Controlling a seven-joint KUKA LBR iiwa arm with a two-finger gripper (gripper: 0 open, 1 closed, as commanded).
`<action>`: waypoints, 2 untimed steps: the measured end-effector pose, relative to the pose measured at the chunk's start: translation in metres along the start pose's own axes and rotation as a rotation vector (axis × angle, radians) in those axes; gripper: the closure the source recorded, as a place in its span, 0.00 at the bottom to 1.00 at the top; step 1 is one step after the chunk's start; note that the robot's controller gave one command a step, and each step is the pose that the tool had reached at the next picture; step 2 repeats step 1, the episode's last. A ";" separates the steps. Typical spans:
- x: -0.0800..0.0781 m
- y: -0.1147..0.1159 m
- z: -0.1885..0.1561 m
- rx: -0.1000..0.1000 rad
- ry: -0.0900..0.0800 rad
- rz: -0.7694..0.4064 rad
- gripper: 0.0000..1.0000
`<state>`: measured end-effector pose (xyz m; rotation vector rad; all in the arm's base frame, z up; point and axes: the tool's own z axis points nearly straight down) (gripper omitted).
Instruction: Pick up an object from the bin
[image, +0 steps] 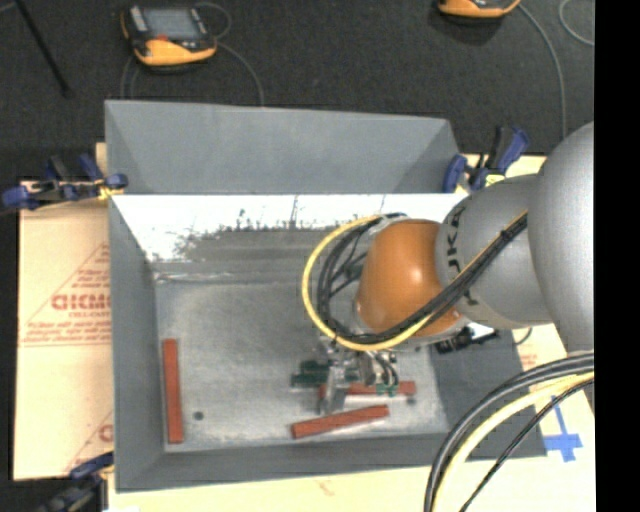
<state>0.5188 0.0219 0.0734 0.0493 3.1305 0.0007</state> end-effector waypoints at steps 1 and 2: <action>-0.039 0.004 -0.206 0.001 0.006 -0.115 1.00; -0.039 0.004 -0.206 0.001 0.006 -0.115 1.00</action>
Offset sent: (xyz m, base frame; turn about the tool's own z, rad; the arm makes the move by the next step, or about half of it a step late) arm 0.0000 0.0000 0.0000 0.0000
